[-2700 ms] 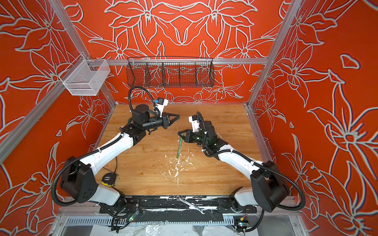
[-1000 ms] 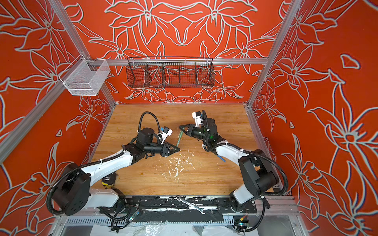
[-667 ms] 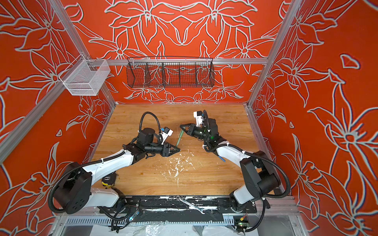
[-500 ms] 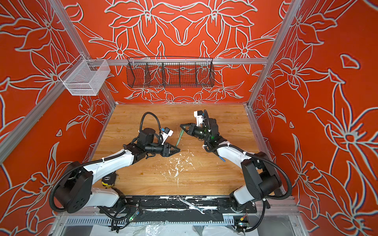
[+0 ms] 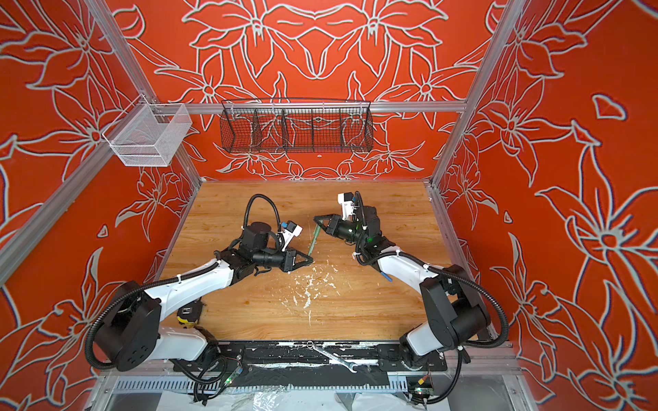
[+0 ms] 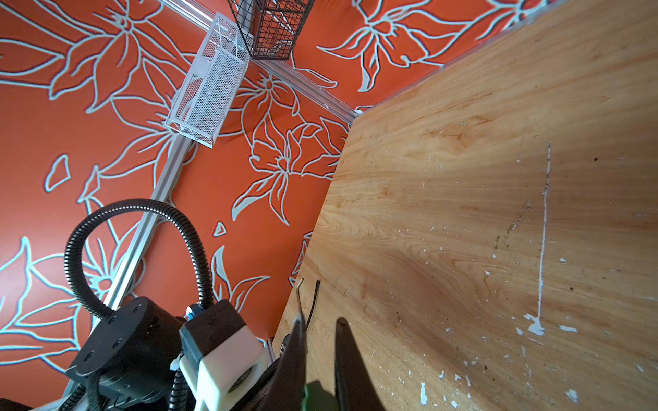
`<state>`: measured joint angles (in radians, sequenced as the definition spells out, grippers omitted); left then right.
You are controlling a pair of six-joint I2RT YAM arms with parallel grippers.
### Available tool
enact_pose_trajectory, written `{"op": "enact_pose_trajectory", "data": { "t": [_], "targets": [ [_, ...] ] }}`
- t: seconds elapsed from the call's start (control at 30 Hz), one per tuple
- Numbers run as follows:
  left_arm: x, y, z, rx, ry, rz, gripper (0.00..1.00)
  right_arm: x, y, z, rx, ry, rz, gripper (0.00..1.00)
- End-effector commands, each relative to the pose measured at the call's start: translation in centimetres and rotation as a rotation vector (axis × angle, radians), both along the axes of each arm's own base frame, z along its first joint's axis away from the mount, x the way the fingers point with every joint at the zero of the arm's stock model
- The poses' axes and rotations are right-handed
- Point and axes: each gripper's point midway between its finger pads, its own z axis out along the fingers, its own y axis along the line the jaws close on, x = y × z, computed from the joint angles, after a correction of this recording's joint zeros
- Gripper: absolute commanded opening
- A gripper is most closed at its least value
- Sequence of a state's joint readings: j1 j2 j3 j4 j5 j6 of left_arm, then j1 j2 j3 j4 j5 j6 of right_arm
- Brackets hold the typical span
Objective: Insert the pens into the pen caps
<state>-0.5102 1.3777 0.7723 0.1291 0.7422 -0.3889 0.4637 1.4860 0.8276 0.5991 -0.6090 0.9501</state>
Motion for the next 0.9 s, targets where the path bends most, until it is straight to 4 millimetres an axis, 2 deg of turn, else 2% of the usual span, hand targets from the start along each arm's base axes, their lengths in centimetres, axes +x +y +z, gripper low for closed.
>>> {"op": "enact_pose_trajectory", "data": {
  "t": [0.0,0.2,0.4,0.6,0.73,0.87],
  "targets": [
    [2.2,0.1,1.7,0.006,-0.031,0.093,0.00,-1.1,0.1,0.1,-0.023,-0.023,0.008,0.00],
    [5.5,0.3,3.8,0.010,-0.131,0.200,0.00,-1.5,0.0,-0.4,-0.030,-0.018,-0.007,0.00],
    [8.9,-1.0,5.5,-0.046,-0.190,0.206,0.00,-2.5,1.3,-1.2,-0.019,-0.007,0.007,0.00],
    [12.7,-0.1,7.3,-0.103,-0.233,0.285,0.00,-3.7,0.8,-2.9,-0.020,0.024,-0.014,0.00],
    [14.4,-0.3,7.9,-0.143,-0.243,0.293,0.00,-4.2,0.8,-3.6,-0.035,0.038,-0.022,0.00],
    [15.6,-0.4,9.3,-0.184,-0.263,0.304,0.00,-4.7,1.7,-4.2,-0.040,0.050,0.002,0.00]
  ]
}}
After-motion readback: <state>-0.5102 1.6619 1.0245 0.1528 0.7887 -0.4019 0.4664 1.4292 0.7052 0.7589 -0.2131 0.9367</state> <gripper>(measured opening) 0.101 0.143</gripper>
